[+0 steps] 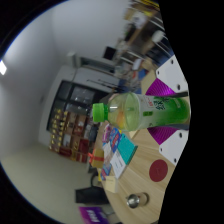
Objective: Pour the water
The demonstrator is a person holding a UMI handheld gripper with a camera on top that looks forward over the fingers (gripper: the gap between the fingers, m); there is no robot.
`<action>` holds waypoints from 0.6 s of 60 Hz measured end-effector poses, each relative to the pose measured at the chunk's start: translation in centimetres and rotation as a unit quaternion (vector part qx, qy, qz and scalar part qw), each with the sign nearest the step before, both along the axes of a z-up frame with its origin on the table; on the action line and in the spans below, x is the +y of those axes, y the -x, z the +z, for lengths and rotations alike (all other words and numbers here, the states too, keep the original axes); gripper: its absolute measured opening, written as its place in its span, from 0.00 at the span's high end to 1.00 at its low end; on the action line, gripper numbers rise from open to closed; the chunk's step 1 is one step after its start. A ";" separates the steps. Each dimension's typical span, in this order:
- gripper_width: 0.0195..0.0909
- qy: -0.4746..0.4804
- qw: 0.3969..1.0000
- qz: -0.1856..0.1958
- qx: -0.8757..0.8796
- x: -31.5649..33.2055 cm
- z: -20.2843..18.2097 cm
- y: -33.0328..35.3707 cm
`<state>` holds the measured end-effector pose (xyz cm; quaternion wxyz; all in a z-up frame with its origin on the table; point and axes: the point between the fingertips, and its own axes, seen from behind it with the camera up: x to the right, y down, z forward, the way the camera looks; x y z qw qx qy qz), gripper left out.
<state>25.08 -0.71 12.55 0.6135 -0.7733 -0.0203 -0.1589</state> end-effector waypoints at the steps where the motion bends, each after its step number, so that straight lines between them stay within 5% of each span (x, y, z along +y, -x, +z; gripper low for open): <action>1: 0.76 0.001 1.000 0.005 -0.022 0.1 1.0 0.8; 11: 0.76 0.028 0.937 0.099 -0.333 1.7 7.5 11.4; 22: 0.76 0.075 0.726 0.188 -0.657 2.7 5.6 19.2; 28: 0.76 0.103 0.622 0.180 -0.755 2.9 2.4 20.5; 36: 0.76 0.114 0.546 0.174 -0.812 3.4 4.4 18.5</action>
